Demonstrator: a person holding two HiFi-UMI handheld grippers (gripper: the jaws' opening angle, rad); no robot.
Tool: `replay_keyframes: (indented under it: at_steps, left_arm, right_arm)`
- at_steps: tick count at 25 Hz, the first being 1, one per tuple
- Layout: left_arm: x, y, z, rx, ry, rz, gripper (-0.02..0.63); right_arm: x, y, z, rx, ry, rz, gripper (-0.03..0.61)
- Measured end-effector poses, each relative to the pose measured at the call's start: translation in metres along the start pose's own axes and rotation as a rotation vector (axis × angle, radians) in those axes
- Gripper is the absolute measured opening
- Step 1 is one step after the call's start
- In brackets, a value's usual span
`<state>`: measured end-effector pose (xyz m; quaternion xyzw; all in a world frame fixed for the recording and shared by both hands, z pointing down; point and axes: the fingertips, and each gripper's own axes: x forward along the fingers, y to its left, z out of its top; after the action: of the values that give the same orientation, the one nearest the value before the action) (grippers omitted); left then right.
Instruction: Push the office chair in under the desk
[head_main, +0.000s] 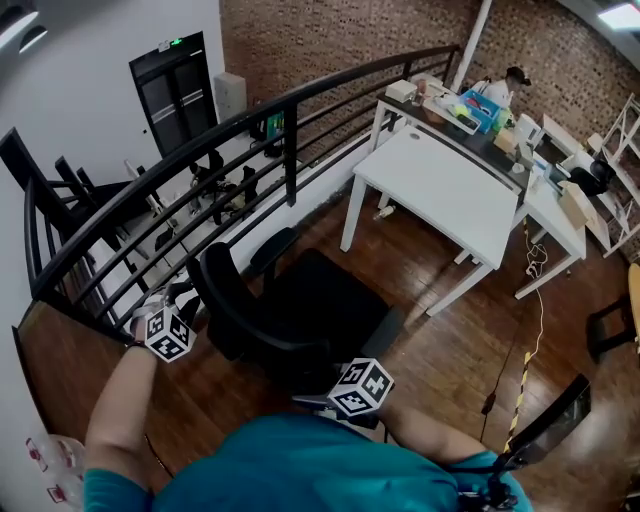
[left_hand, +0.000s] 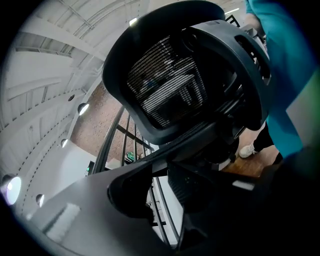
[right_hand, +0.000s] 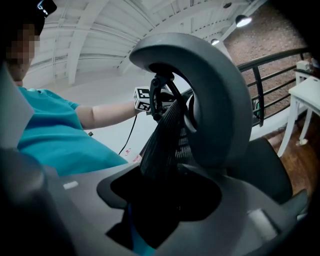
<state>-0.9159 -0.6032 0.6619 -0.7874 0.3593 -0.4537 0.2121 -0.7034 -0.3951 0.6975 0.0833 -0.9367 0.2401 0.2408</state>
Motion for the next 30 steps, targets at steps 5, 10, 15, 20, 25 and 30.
replay_keyframes:
  at_steps: [5,10,15,20,25,30]
  left_arm:
    - [0.012,-0.005,0.02,0.016,0.002,-0.017,0.081]
    - [0.022,-0.009,0.039,0.016,0.004,-0.019,0.084]
    - [0.033,-0.015,0.055,0.022,0.005,-0.024,0.097]
    - [0.049,-0.019,0.077,0.007,0.012,-0.024,0.095]
    - [0.071,-0.026,0.105,0.001,0.029,-0.027,0.097]
    - [0.098,-0.025,0.127,-0.018,0.062,-0.026,0.093]
  right_arm:
    - [-0.019,-0.009,-0.008,-0.001,-0.001,0.011,0.224]
    - [-0.038,-0.019,-0.014,-0.016,0.018,0.02,0.229]
    - [-0.06,-0.035,-0.023,-0.019,0.023,0.013,0.225]
    - [-0.088,-0.056,-0.027,-0.009,0.013,0.001,0.215]
    - [-0.119,-0.082,-0.034,-0.034,0.01,-0.034,0.206]
    - [-0.141,-0.107,-0.036,-0.044,0.013,-0.047,0.201]
